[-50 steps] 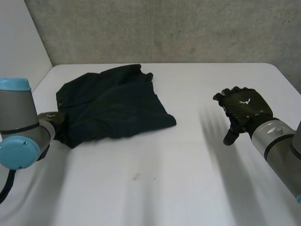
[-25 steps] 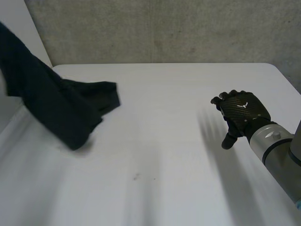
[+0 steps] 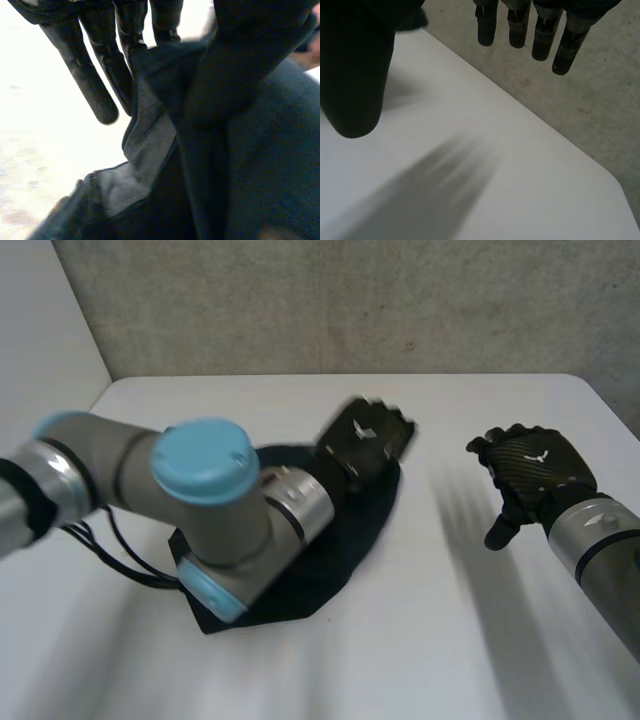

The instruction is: Fold the shorts.

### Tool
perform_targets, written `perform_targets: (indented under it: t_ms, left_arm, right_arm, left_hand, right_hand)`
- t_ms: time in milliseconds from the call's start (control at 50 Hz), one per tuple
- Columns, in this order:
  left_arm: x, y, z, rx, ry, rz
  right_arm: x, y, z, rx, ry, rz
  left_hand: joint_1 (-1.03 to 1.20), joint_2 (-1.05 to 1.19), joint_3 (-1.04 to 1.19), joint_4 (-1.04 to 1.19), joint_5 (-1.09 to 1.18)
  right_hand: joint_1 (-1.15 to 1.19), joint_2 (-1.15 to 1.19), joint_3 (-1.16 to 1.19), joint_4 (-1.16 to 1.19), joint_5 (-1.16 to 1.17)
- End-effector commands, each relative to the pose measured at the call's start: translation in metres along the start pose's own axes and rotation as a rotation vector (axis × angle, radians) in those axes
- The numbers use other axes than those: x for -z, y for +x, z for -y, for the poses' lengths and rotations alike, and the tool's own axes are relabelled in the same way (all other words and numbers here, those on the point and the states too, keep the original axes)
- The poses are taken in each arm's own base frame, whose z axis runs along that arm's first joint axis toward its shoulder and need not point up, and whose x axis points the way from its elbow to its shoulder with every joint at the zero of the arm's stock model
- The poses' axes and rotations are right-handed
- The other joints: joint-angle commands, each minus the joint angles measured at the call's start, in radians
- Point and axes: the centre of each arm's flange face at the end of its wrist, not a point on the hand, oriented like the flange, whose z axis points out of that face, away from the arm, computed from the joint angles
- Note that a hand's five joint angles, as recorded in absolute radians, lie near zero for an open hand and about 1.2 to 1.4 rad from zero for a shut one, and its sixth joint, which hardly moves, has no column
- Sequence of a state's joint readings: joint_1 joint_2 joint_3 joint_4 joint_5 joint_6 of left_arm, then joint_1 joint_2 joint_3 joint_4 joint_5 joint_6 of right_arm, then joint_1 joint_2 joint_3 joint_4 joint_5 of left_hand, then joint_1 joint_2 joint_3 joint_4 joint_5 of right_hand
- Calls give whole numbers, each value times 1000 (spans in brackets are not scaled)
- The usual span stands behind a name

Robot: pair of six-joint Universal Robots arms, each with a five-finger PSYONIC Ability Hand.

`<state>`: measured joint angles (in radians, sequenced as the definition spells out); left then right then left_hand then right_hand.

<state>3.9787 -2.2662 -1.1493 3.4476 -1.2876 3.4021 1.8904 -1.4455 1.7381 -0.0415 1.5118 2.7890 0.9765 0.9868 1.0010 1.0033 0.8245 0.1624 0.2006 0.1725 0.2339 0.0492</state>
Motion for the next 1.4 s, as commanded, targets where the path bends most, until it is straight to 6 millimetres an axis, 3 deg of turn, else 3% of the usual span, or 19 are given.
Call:
perform_targets:
  t_ms: [20, 100, 120, 180, 200, 280, 360, 420, 500, 580, 720, 860, 940, 960, 1000, 1060, 1200, 1400]
  left_arm:
    - [7, 36, -9, -5, -37, -95]
    - [11, 18, 9, -66, -17, -34]
    - [16, 1, 13, -87, -36, 31]
    - [28, -24, 19, -117, -83, 154]
    - [37, -37, 24, -125, -112, 238]
    - [67, -55, 26, -118, -212, 420]
    - [106, -60, 8, -106, -376, 543]
    - [135, -48, -4, -97, -484, 531]
    - [161, -30, -18, -73, -580, 485]
    - [172, -24, -24, -55, -606, 480]
    - [160, -46, -30, -51, -541, 558]
    - [142, -60, -44, -62, -500, 596]
    - [141, -62, -47, -59, -502, 600]
    - [141, -62, -48, -57, -502, 600]
    - [139, -62, -48, -57, -491, 594]
    - [132, -62, -47, -54, -455, 558]
    - [119, -51, -59, -37, -452, 426]
    - [108, -52, -65, -40, -450, 413]
  right_arm:
    - [-4, 10, -3, -8, -11, -27]
    - [-5, 10, -2, -1, -4, -15]
    - [-5, 9, -1, 1, 1, -10]
    - [-4, 3, 1, 29, 24, 52]
    - [-4, 0, 1, 47, 33, 77]
    - [1, -16, -7, 178, 60, 236]
    - [5, -27, -20, 307, 97, 357]
    - [0, -36, -31, 359, 108, 430]
    - [-12, -41, -47, 387, 82, 462]
    - [-24, -40, -53, 426, 99, 450]
    - [-44, -40, -63, 486, 180, 388]
    - [-47, -40, -60, 473, 198, 374]
    - [-37, -49, -40, 420, 238, 392]
    - [-31, -56, -24, 373, 277, 410]
    - [-26, -61, -10, 318, 303, 427]
    - [-22, -67, 1, 211, 306, 462]
    - [-20, -67, 0, 140, 259, 442]
    - [-20, -59, -16, 130, 177, 360]
  left_hand:
    - [-437, -447, -461, -464, -459]
    - [-493, -503, -517, -520, -515]
    - [-493, -503, -517, -520, -515]
    - [-496, -506, -520, -523, -518]
    - [-502, -512, -526, -528, -524]
    - [-511, -521, -535, -537, -533]
    - [-484, -494, -509, -511, -507]
    - [-461, -471, -485, -488, -483]
    - [-452, -462, -476, -479, -474]
    - [-481, -491, -506, -508, -504]
    - [-493, -503, -517, -520, -515]
    - [-490, -500, -514, -517, -513]
    - [-484, -494, -509, -511, -507]
    - [-484, -494, -509, -511, -507]
    - [-484, -494, -509, -511, -507]
    - [-484, -494, -509, -511, -507]
    - [-484, -494, -509, -511, -507]
    - [-414, -424, -438, -441, -436]
  right_hand:
    - [12, -26, 2, -59, -49]
    - [12, -26, 2, -59, -49]
    - [12, -26, 2, -59, -49]
    - [12, -26, 2, -59, -49]
    - [12, -26, 2, -59, -49]
    - [12, -26, 2, -59, -49]
    - [54, 16, 44, -17, -7]
    - [148, 110, 138, 77, 87]
    - [316, 278, 306, 244, 254]
    - [307, 269, 297, 236, 246]
    - [316, 278, 306, 245, 255]
    - [328, 289, 318, 256, 266]
    - [342, 304, 332, 271, 281]
    - [342, 304, 332, 271, 281]
    - [342, 304, 332, 271, 281]
    - [337, 298, 326, 265, 275]
    - [334, 295, 323, 262, 272]
    - [322, 284, 312, 250, 261]
